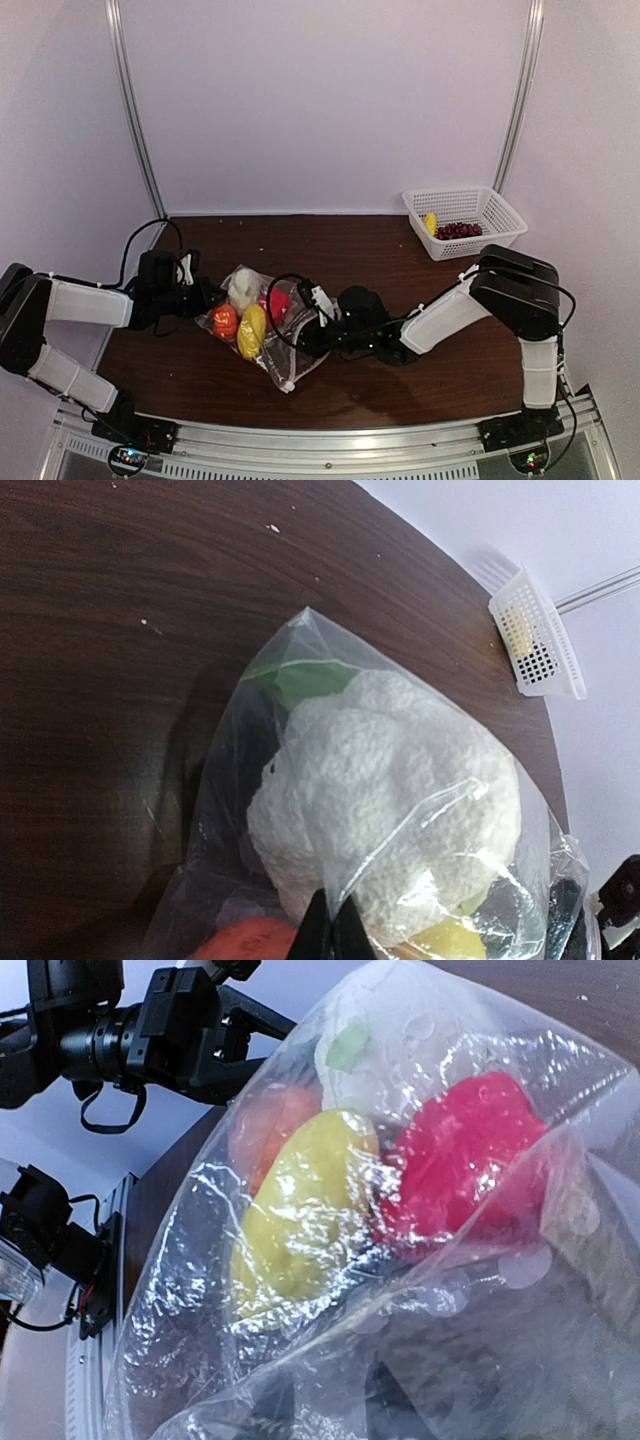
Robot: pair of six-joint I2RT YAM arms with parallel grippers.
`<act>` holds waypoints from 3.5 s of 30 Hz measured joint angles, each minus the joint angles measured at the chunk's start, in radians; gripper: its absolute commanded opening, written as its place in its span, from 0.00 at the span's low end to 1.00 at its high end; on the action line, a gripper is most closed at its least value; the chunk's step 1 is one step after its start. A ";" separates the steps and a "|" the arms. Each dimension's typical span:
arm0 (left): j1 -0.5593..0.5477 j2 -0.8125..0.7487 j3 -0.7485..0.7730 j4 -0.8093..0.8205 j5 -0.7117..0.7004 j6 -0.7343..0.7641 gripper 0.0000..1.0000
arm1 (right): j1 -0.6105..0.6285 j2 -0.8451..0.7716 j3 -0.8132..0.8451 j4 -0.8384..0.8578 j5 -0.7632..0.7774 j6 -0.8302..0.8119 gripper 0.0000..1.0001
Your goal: Open the zip-top bag and remove the fake food
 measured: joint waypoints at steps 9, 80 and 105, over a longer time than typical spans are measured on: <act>0.000 0.019 -0.018 0.055 0.026 -0.012 0.00 | -0.044 0.139 0.042 0.182 -0.069 0.222 0.28; -0.111 -0.024 -0.074 0.013 -0.270 -0.185 0.00 | -0.229 -0.194 -0.457 0.433 -0.098 0.461 0.25; -0.091 0.047 -0.071 0.067 -0.224 -0.177 0.00 | -0.868 -0.431 0.091 -0.307 0.052 -0.086 0.28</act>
